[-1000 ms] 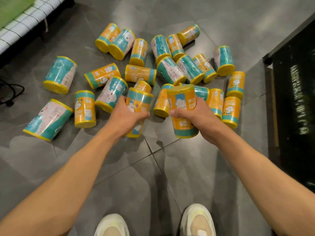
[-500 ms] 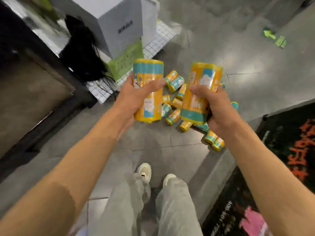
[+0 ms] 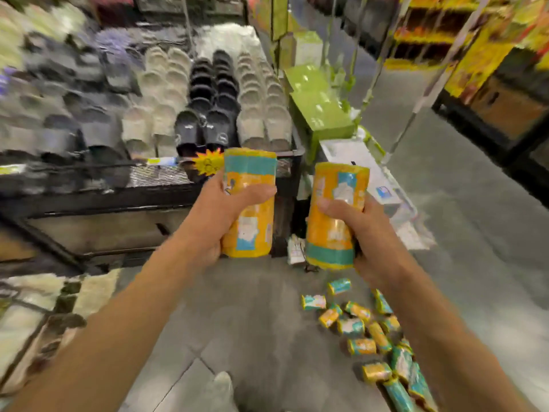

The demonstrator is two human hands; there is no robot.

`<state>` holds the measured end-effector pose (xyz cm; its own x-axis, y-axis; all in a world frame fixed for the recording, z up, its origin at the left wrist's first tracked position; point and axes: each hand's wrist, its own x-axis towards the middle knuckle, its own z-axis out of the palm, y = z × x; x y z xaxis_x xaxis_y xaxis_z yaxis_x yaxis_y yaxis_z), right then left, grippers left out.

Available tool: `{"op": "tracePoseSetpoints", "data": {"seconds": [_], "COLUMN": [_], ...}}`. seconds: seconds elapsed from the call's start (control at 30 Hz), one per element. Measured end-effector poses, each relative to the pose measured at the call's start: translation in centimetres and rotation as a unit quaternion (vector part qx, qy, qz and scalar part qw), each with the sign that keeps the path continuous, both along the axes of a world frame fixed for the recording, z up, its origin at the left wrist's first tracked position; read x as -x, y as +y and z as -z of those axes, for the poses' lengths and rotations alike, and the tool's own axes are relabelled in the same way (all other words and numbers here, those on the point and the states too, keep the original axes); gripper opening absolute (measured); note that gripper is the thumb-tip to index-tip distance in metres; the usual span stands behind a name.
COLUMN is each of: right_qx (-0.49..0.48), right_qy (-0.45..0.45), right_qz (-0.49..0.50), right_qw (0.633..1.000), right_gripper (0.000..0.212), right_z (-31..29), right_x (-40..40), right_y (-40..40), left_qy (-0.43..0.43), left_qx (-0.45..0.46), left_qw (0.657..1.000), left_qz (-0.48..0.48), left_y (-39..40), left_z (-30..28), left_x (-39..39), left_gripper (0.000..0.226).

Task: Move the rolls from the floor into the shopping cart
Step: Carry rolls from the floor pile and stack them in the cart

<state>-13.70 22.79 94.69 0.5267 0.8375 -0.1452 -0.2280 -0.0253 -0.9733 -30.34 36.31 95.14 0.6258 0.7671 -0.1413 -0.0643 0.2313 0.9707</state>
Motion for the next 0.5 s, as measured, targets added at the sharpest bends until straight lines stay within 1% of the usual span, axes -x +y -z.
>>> {"op": "tracePoseSetpoints", "data": {"seconds": [0.07,0.13,0.17,0.27,0.3,0.4,0.5], "right_qx": [-0.011,-0.024,-0.027,-0.029,-0.028,-0.033,-0.035], "right_qy": [-0.006,-0.005,-0.003,-0.005,-0.012,-0.021,-0.015], "right_qz": [-0.054,-0.117,-0.140,-0.195,-0.215,-0.271,-0.325], "right_qw": [0.998,0.993,0.990,0.980,0.976,0.962,0.945], "right_gripper": [0.048,0.046,0.045,0.054,0.054,0.051,0.045], "right_z": [-2.1,-3.6,-4.1,-5.1,-5.3,-5.6,-5.3], "right_x": [3.4,7.0,8.9,14.9,17.3,24.5,31.7], "right_y": [3.3,6.6,8.3,13.4,15.2,20.2,24.5], "left_qy": [-0.005,-0.022,-0.035,-0.062,-0.063,-0.053,-0.034], "left_qx": [-0.016,-0.025,-0.029,-0.047,-0.049,-0.048,-0.039], "left_qw": [0.999,0.994,0.990,0.973,0.966,0.949,0.929], "left_qz": [-0.050,-0.101,-0.131,-0.219,-0.245,-0.307,-0.368], "left_y": [1.7,3.2,3.9,6.1,6.8,8.9,10.3], "left_z": [-2.1,-3.7,-4.3,-5.3,-5.4,-5.0,-4.3], "left_x": [5.4,10.7,13.3,20.7,23.2,30.6,37.3], "left_gripper": [0.067,0.066,0.061,0.041,0.042,0.062,0.067]}}
